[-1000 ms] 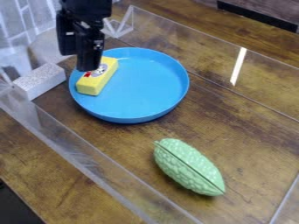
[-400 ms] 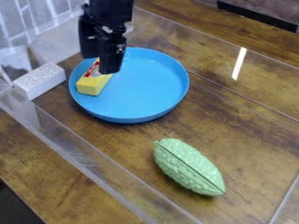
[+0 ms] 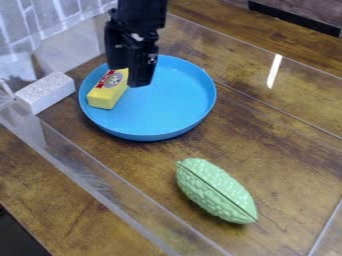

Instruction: Put the white object in the blue tray

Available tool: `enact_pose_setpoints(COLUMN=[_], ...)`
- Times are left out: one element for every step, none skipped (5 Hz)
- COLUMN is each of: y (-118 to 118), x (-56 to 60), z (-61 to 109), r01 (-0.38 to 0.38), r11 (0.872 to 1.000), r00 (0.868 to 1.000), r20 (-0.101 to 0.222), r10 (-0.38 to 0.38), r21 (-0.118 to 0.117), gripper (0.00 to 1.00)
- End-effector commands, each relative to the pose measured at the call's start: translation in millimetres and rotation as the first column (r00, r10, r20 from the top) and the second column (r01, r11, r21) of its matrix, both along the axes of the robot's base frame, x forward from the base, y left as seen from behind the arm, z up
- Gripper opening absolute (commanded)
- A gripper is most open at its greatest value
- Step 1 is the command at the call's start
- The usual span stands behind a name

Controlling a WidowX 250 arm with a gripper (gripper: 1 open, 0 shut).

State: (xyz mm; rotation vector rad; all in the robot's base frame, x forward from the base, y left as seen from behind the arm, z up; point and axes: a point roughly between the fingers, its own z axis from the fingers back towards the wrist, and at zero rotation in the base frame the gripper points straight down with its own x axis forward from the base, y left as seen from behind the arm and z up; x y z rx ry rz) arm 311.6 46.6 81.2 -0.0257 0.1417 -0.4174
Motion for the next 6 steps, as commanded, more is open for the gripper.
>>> enact_pose_setpoints(y=[-12, -20, -29, -38, -42, -47], x=[18.6, 25.8, 36.1, 48.3, 55.7, 65.5], z=[16.4, 16.2, 18.7, 21.7, 20.6, 18.7], r01=[0.031, 0.046, 0.062, 0.076, 0.082, 0.098], r11=[0.999, 0.999, 0.998, 0.997, 0.997, 0.995], r00=[0.997, 0.996, 0.993, 0.988, 0.985, 0.982], r20=[0.073, 0.082, 0.104, 0.135, 0.149, 0.164], r10=[-0.032, -0.046, -0.062, -0.076, -0.082, -0.098], r21=[0.008, 0.002, 0.001, 0.005, 0.006, 0.008], gripper=[1.0, 1.0, 1.0, 1.0, 1.0, 1.0])
